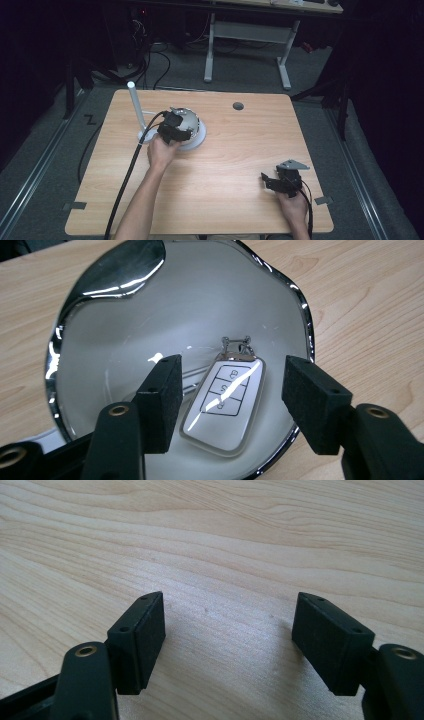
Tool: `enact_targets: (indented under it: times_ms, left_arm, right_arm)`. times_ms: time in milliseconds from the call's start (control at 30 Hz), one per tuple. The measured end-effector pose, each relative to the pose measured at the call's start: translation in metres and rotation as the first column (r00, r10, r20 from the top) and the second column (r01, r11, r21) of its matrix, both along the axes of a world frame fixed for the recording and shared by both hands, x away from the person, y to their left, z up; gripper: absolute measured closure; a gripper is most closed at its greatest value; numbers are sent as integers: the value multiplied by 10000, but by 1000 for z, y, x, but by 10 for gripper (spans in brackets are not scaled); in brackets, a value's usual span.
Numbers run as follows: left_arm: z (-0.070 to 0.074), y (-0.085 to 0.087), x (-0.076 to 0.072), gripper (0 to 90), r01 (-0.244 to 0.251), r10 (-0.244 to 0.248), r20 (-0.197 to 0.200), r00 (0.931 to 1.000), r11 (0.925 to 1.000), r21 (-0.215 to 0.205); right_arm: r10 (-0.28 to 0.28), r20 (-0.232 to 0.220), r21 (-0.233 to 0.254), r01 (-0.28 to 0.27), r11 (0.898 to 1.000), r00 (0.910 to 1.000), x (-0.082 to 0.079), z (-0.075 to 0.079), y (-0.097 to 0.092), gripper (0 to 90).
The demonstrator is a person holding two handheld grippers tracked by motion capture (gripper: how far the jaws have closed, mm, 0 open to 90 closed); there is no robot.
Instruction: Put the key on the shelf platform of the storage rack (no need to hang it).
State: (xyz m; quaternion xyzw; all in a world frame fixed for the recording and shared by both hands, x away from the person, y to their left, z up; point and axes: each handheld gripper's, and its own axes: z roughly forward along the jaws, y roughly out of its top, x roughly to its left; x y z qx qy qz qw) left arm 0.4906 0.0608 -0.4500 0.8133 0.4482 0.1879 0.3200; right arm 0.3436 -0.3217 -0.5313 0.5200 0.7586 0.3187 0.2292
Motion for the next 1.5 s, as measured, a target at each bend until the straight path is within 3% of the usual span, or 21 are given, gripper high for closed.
enact_targets:
  times_ms: [100,233,1033,1500]
  left_arm:
    - [3,1,-3,408,44,-45,118,9999,10000,49]
    - [8,12,-11,404,-11,27,345,9994,9990,-455]
    - [28,69,-43,377,-493,607,1012,9930,9925,-1116]
    - [31,91,-59,361,-546,724,1070,9916,9855,-1605]
  right_arm:
    - [8,-4,-8,-8,10000,10000,0,0,0,299]
    - [9,-3,-11,-9,10000,10000,0,0,0,299]
    - [1,-8,-29,-1,10000,10000,0,0,0,299]
    - [-5,-6,-29,5,10000,10000,0,0,0,300]
